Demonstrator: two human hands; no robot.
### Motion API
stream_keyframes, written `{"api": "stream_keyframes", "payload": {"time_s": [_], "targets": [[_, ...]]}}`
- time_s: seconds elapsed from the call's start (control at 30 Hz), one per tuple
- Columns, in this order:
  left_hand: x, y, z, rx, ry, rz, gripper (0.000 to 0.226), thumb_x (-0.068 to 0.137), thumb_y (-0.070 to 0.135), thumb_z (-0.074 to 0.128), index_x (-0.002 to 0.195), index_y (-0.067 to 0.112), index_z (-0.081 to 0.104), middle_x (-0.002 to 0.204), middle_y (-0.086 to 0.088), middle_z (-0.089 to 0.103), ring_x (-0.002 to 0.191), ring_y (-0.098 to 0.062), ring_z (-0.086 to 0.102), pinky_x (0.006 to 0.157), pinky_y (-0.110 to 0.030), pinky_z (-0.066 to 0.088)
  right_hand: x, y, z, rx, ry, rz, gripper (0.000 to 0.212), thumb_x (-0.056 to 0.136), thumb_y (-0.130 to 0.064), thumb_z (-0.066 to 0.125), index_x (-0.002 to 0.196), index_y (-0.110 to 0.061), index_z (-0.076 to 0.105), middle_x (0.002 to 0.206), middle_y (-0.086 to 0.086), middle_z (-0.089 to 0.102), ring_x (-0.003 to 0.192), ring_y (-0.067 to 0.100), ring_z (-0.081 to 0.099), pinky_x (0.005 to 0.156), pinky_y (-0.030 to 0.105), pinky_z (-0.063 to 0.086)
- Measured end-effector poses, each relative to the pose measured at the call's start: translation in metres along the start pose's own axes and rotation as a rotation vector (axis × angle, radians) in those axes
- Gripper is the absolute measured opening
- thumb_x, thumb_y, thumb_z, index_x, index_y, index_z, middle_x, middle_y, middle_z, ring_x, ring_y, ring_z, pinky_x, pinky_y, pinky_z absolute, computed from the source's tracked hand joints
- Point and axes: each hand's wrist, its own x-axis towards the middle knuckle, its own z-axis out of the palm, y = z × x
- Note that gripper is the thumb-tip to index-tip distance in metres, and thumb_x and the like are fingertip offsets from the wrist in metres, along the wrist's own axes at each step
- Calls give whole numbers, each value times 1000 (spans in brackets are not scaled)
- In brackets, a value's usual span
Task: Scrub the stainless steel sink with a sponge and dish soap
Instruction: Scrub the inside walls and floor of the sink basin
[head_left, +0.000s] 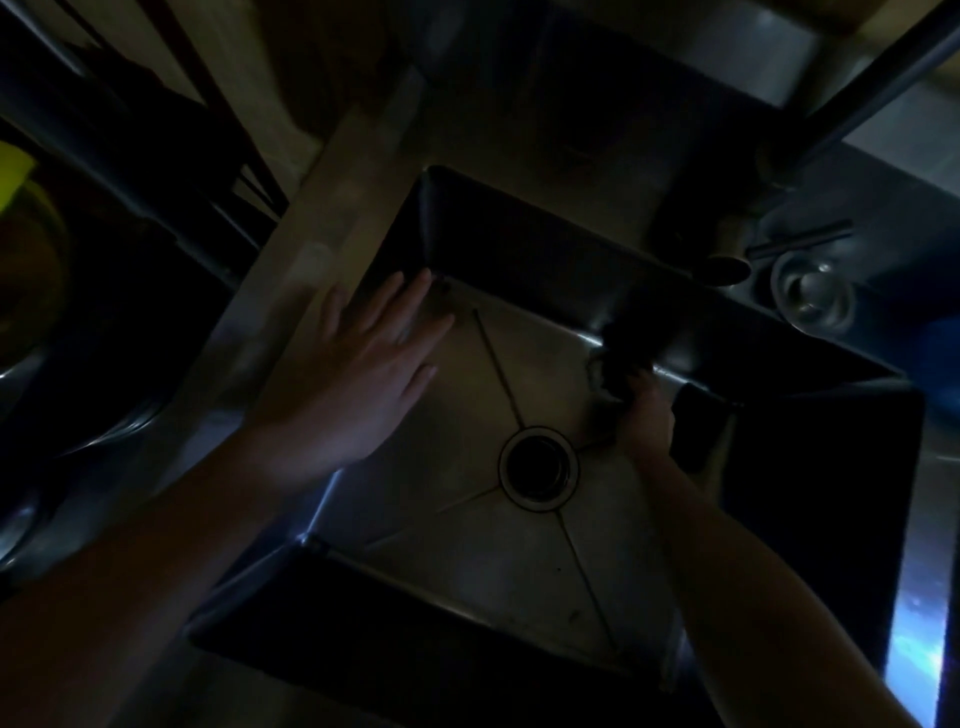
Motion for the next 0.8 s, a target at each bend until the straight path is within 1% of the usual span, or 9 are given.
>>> {"api": "stream_keyframes", "payload": {"time_s": [0.13, 0.2, 0.3, 0.4, 0.47, 0.53, 0.6, 0.7, 0.8], "targets": [[-6, -6, 8, 28, -9, 1, 48, 90, 39, 41, 135, 24, 43, 154, -9, 27, 140, -29, 27, 100, -60, 33, -33, -27, 21, 105, -166, -178, 42, 90, 6, 47, 130, -1, 54, 145, 15, 44, 137, 27, 37, 109, 10, 22], [-10, -6, 10, 44, -15, -11, 48, 89, 39, 43, 135, 24, 43, 154, -10, 28, 140, -28, 28, 100, -59, 32, -61, -34, 36, 62, -306, -291, 43, 91, 6, 45, 132, 0, 51, 149, 18, 36, 141, 30, 30, 114, 19, 15], [-15, -7, 13, 42, -29, -27, 49, 89, 38, 46, 136, 25, 41, 153, -10, 28, 140, -29, 28, 100, -59, 32, -80, -30, 53, -36, -326, -402, 43, 90, 1, 49, 132, -6, 53, 150, 15, 35, 141, 30, 30, 117, 30, 15], [-18, -11, 13, 48, -31, -60, 51, 88, 38, 48, 136, 25, 41, 155, -14, 23, 140, -32, 26, 102, -62, 29, -69, -24, 48, -15, -353, -334, 43, 91, -3, 49, 134, -8, 51, 149, 15, 37, 138, 27, 36, 116, 32, 24], [-21, -13, 13, 58, -34, -90, 53, 87, 37, 51, 137, 23, 41, 154, -17, 21, 140, -35, 26, 103, -63, 27, -57, -17, 37, 141, -246, -230, 38, 89, -2, 50, 127, -6, 57, 138, 18, 50, 126, 22, 50, 110, 35, 33], [-23, -15, 13, 46, -42, -116, 54, 87, 36, 52, 138, 23, 40, 154, -19, 20, 140, -36, 25, 103, -64, 26, -43, -8, 24, 215, -118, -87, 34, 92, -12, 49, 124, -9, 59, 131, 13, 57, 115, 15, 55, 101, 27, 35], [-25, -15, 14, 24, -30, -115, 55, 85, 33, 57, 136, 23, 40, 153, -20, 22, 139, -38, 27, 101, -65, 27, -27, 0, 16, 181, -102, -18, 36, 96, -14, 48, 131, -10, 53, 135, 11, 55, 122, 21, 52, 99, 22, 34], [-30, -16, 15, -1, 1, -107, 57, 81, 29, 66, 133, 21, 44, 150, -22, 29, 135, -40, 34, 98, -67, 30, -5, 3, 12, 134, -32, 53, 38, 92, -3, 47, 129, -6, 54, 136, 16, 54, 126, 31, 50, 104, 34, 37], [-35, -16, 17, -11, 11, -130, 53, 84, 33, 61, 133, 24, 43, 152, -18, 26, 137, -36, 33, 100, -65, 29, 1, -12, 19, 147, -6, 24, 41, 85, 7, 48, 123, -1, 58, 133, 19, 55, 125, 34, 50, 106, 38, 37]]}}
